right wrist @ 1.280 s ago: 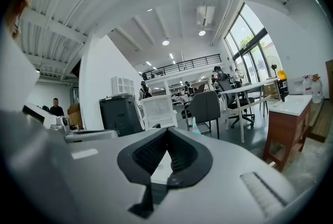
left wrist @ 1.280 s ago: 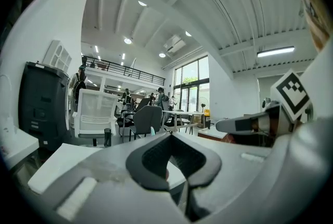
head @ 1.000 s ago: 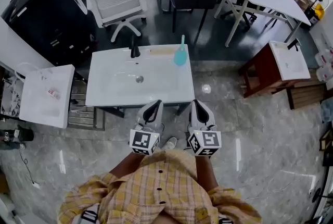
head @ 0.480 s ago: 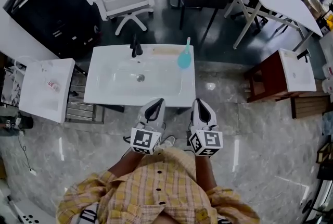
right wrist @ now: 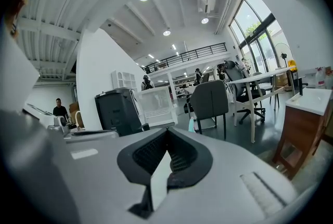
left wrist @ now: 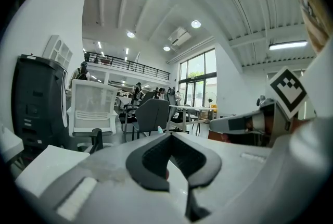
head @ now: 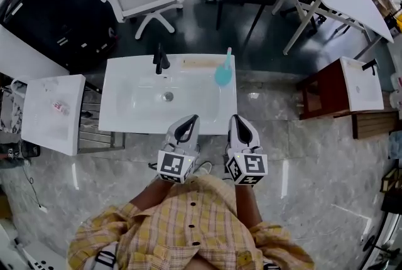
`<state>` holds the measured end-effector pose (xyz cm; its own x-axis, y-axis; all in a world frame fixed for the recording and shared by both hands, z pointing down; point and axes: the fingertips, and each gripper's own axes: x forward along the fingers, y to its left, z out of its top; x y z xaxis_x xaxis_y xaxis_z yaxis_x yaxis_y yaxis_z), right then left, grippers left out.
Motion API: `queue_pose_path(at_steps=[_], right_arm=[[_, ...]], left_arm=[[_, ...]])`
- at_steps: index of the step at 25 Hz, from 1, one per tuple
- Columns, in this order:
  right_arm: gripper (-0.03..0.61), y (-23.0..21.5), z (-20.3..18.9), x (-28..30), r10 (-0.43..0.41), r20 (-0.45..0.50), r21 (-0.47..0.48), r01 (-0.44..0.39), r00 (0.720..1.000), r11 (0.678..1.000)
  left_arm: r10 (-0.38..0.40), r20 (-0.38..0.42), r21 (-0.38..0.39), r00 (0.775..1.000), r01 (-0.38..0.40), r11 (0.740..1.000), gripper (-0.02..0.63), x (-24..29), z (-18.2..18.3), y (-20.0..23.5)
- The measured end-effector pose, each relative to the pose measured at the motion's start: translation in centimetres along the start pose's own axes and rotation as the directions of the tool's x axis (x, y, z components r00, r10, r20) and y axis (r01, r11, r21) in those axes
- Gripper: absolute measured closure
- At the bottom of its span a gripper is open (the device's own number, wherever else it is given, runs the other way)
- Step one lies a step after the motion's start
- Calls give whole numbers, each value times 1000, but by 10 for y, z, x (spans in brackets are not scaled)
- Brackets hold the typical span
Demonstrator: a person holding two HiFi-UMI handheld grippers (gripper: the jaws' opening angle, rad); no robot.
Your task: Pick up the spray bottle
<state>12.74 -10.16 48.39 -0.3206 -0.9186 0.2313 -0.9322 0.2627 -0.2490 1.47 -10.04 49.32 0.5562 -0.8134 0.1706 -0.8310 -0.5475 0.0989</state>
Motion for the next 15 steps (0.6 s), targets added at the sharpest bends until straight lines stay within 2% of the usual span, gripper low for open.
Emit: queue_pose_path(at_steps=[15], right_arm=[[578, -24, 13, 70, -64, -26, -4, 64, 998, 998]], left_arm=[[-41, -24, -18, 999, 40, 999, 614, 64, 5, 43]])
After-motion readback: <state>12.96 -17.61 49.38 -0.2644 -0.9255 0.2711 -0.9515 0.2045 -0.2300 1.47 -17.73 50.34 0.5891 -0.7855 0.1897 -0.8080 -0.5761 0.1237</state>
